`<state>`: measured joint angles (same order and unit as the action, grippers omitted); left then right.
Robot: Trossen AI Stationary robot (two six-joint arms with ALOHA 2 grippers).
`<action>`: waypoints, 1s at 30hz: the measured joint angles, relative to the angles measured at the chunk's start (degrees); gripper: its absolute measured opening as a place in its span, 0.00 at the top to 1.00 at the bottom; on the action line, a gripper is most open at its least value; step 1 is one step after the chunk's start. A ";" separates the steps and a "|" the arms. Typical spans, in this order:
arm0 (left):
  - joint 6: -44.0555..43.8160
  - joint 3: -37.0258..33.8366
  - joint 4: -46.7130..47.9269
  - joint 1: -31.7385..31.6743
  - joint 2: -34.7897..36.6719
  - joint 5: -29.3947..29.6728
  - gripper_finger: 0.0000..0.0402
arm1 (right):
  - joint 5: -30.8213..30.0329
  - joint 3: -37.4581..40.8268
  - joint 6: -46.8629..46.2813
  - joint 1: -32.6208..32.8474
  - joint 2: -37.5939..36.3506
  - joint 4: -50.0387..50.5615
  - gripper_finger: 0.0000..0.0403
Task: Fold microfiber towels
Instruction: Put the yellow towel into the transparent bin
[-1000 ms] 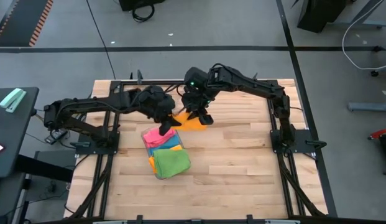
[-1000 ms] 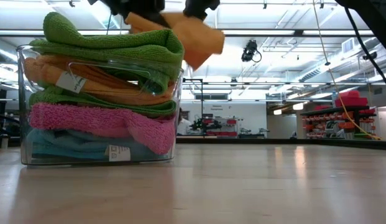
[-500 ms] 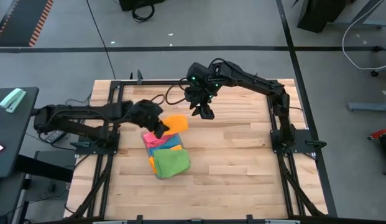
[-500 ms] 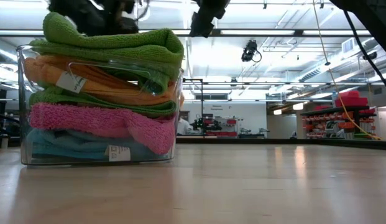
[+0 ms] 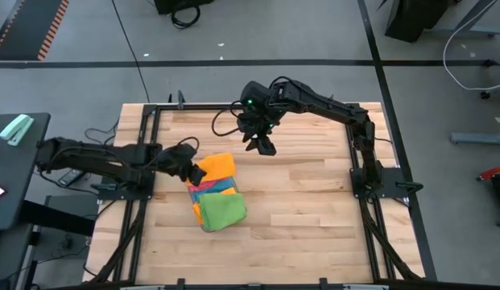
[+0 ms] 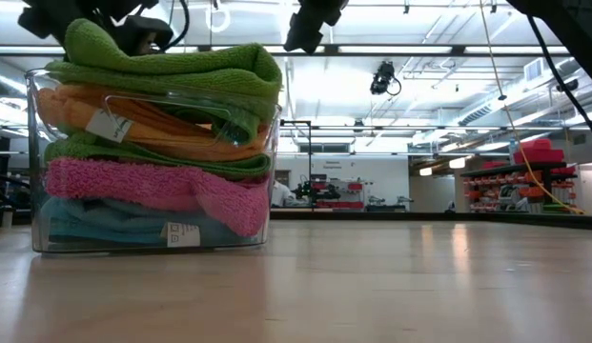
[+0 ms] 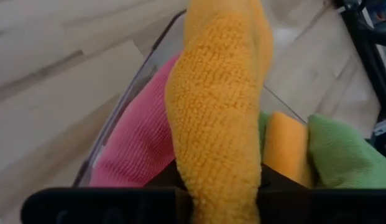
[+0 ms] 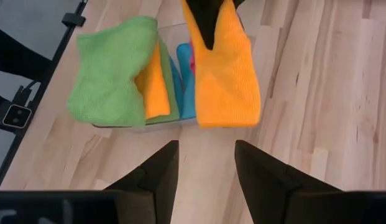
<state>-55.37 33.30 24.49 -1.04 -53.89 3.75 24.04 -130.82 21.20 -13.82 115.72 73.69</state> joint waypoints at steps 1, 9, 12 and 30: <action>0.06 0.00 0.06 0.59 0.00 1.19 0.86 | 0.01 0.00 -0.04 0.00 0.00 -0.04 0.59; 0.46 0.00 6.77 2.02 -1.48 7.21 0.87 | 0.01 0.00 -0.33 0.00 0.00 -0.73 0.59; 1.82 0.02 5.65 2.02 -2.06 7.82 0.77 | 0.01 0.00 -0.44 0.01 0.00 -1.23 0.59; 20.80 10.21 18.22 2.02 1.51 9.69 0.30 | 0.56 0.00 -1.79 -0.09 0.00 -2.55 0.59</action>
<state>-34.57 43.51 42.71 0.97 -52.38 13.45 24.61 -130.82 19.41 -13.91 115.72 71.13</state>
